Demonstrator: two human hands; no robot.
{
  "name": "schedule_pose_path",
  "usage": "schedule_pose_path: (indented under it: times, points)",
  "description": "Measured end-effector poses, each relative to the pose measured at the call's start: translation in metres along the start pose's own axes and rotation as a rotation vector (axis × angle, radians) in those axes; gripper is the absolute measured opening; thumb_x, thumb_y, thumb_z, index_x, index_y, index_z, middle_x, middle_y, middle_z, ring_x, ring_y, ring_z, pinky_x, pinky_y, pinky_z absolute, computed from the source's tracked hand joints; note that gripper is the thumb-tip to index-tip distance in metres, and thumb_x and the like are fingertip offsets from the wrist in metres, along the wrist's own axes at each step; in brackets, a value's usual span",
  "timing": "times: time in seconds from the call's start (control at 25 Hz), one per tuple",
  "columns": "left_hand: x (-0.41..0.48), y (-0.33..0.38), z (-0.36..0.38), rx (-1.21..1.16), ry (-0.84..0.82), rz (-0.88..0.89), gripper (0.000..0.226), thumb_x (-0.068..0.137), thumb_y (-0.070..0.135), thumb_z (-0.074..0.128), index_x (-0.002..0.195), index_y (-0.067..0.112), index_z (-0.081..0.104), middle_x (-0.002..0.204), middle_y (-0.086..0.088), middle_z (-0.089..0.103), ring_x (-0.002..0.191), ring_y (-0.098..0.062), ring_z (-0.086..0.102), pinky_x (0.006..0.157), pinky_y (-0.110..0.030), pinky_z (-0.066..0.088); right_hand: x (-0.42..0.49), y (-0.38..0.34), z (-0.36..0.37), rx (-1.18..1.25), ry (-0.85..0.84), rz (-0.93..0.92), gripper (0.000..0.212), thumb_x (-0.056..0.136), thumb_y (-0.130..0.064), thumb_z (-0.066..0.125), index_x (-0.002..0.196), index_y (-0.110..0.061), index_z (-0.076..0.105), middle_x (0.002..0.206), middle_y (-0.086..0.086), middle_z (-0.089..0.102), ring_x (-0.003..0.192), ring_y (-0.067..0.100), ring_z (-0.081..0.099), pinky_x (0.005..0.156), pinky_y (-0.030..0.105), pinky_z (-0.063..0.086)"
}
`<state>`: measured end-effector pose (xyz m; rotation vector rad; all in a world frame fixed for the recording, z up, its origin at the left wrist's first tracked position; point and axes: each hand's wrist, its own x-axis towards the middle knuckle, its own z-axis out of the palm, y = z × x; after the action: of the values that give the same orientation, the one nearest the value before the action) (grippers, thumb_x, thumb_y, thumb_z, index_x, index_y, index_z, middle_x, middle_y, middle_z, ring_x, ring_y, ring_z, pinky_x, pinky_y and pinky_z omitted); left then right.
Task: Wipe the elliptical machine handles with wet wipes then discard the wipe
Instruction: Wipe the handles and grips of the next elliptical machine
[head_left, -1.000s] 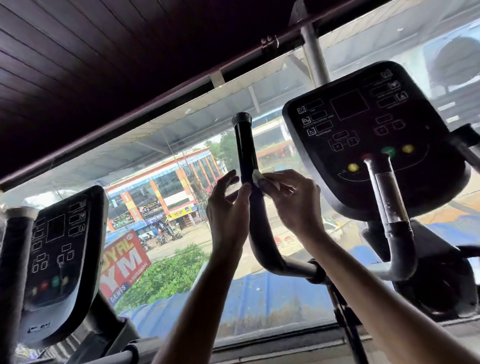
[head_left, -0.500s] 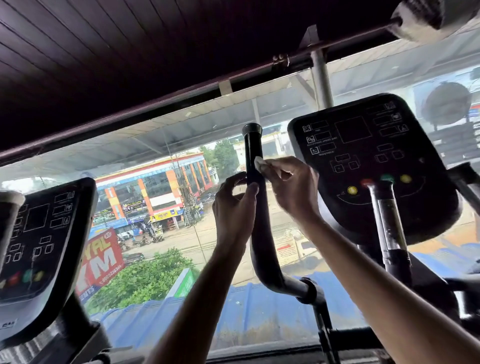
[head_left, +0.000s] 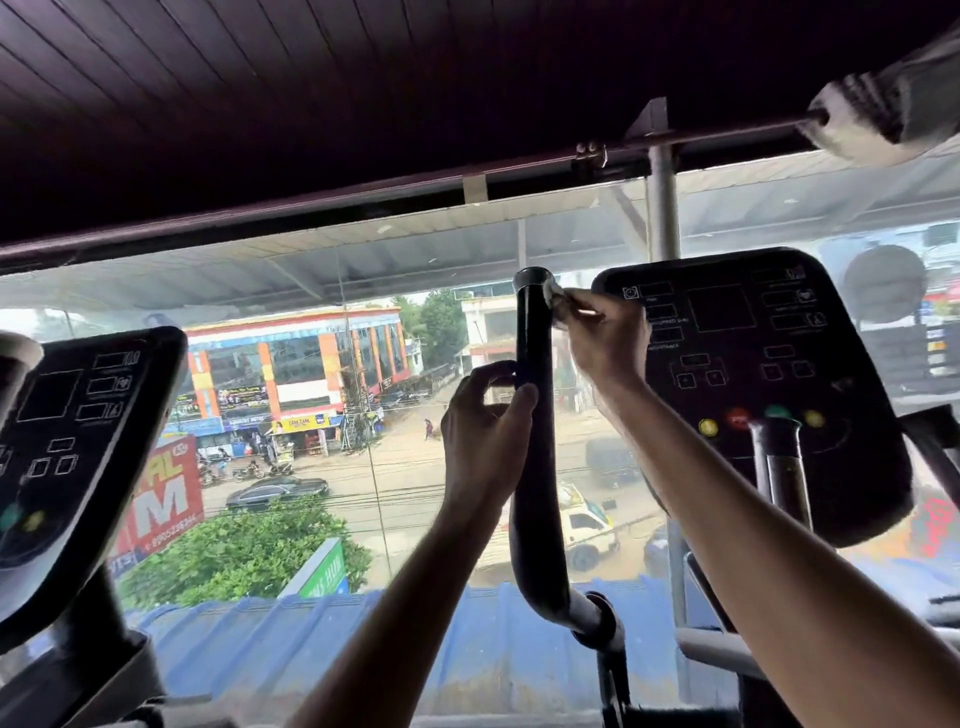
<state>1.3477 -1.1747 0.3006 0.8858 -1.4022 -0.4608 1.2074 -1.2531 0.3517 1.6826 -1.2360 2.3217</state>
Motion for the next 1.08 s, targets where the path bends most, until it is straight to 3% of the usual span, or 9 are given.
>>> schedule_pose_path:
  times: [0.08, 0.2, 0.32, 0.44, 0.52, 0.68, 0.84, 0.96, 1.08]
  points:
    - [0.000, -0.002, 0.001, -0.029, -0.001, -0.002, 0.021, 0.088, 0.026, 0.069, 0.107, 0.028, 0.075, 0.107, 0.014, 0.075, 0.072, 0.004, 0.071, 0.075, -0.029, 0.058, 0.010, -0.002, 0.003, -0.010, 0.008, 0.027, 0.026, 0.089, -0.037, 0.079, 0.102, -0.015, 0.082, 0.076, -0.017, 0.072, 0.060, -0.023, 0.058, 0.059, 0.003, 0.036]
    - [0.000, -0.006, -0.001, -0.048, -0.007, -0.010, 0.023, 0.089, 0.025, 0.069, 0.111, 0.029, 0.074, 0.111, 0.013, 0.074, 0.080, -0.002, 0.073, 0.078, -0.031, 0.059, 0.001, 0.000, 0.004, -0.027, 0.038, -0.072, 0.024, 0.090, -0.040, 0.077, 0.100, -0.019, 0.083, 0.083, -0.009, 0.079, 0.064, -0.016, 0.063, 0.062, 0.007, 0.042]
    - [-0.002, -0.007, -0.003, -0.100, -0.027, -0.030, 0.029, 0.088, 0.028, 0.068, 0.116, 0.031, 0.071, 0.114, 0.014, 0.073, 0.086, -0.006, 0.073, 0.085, -0.038, 0.061, 0.011, -0.005, 0.010, 0.000, 0.087, -0.013, 0.023, 0.091, -0.037, 0.077, 0.104, -0.018, 0.082, 0.089, -0.002, 0.081, 0.073, 0.000, 0.070, 0.080, 0.030, 0.058]
    - [-0.004, -0.011, -0.009, -0.142, -0.047, -0.061, 0.034, 0.089, 0.029, 0.069, 0.123, 0.029, 0.068, 0.117, 0.014, 0.072, 0.084, 0.005, 0.070, 0.083, -0.028, 0.057, 0.027, -0.006, 0.014, -0.139, 0.058, -0.113, 0.023, 0.091, -0.033, 0.073, 0.108, -0.019, 0.080, 0.097, -0.002, 0.080, 0.085, 0.015, 0.073, 0.089, 0.049, 0.057]
    - [-0.007, -0.015, -0.013, -0.229, -0.067, -0.113, 0.039, 0.083, 0.034, 0.068, 0.121, 0.025, 0.070, 0.113, 0.014, 0.073, 0.076, 0.007, 0.069, 0.078, -0.026, 0.057, 0.025, -0.010, 0.003, -0.217, -0.068, -0.312, 0.020, 0.092, -0.027, 0.075, 0.107, -0.016, 0.080, 0.099, -0.005, 0.076, 0.087, 0.007, 0.070, 0.085, 0.039, 0.059]
    - [-0.009, -0.028, -0.014, -0.360, -0.088, -0.214, 0.037, 0.077, 0.036, 0.067, 0.108, 0.021, 0.077, 0.096, 0.011, 0.077, 0.079, -0.007, 0.070, 0.087, -0.037, 0.058, 0.016, -0.034, -0.026, -0.313, -0.452, -0.682, 0.014, 0.089, -0.010, 0.078, 0.103, -0.011, 0.082, 0.098, -0.002, 0.068, 0.089, -0.009, 0.064, 0.081, 0.008, 0.051]
    - [-0.019, -0.032, -0.013, -0.417, -0.139, -0.246, 0.034, 0.078, 0.036, 0.066, 0.104, 0.018, 0.078, 0.087, 0.012, 0.075, 0.076, -0.007, 0.065, 0.082, -0.035, 0.053, 0.006, -0.042, -0.031, -0.427, -0.546, -0.754, 0.016, 0.092, -0.014, 0.075, 0.106, -0.013, 0.082, 0.099, 0.001, 0.068, 0.086, 0.012, 0.069, 0.082, 0.023, 0.056]
    - [-0.025, -0.035, -0.018, -0.454, -0.172, -0.286, 0.037, 0.077, 0.037, 0.065, 0.107, 0.018, 0.078, 0.099, 0.004, 0.080, 0.091, -0.014, 0.073, 0.092, -0.039, 0.056, 0.002, -0.052, -0.037, -0.526, -0.761, -0.828, 0.018, 0.090, -0.012, 0.078, 0.107, -0.015, 0.081, 0.099, -0.003, 0.066, 0.087, 0.004, 0.064, 0.083, 0.014, 0.049]
    - [-0.029, -0.038, -0.023, -0.474, -0.207, -0.310, 0.036, 0.077, 0.038, 0.065, 0.106, 0.021, 0.079, 0.100, 0.004, 0.080, 0.102, -0.020, 0.074, 0.101, -0.044, 0.055, 0.009, -0.066, -0.035, -0.667, -0.796, -0.842, 0.016, 0.091, -0.016, 0.076, 0.106, -0.015, 0.081, 0.098, -0.003, 0.066, 0.087, 0.010, 0.063, 0.084, 0.020, 0.049]
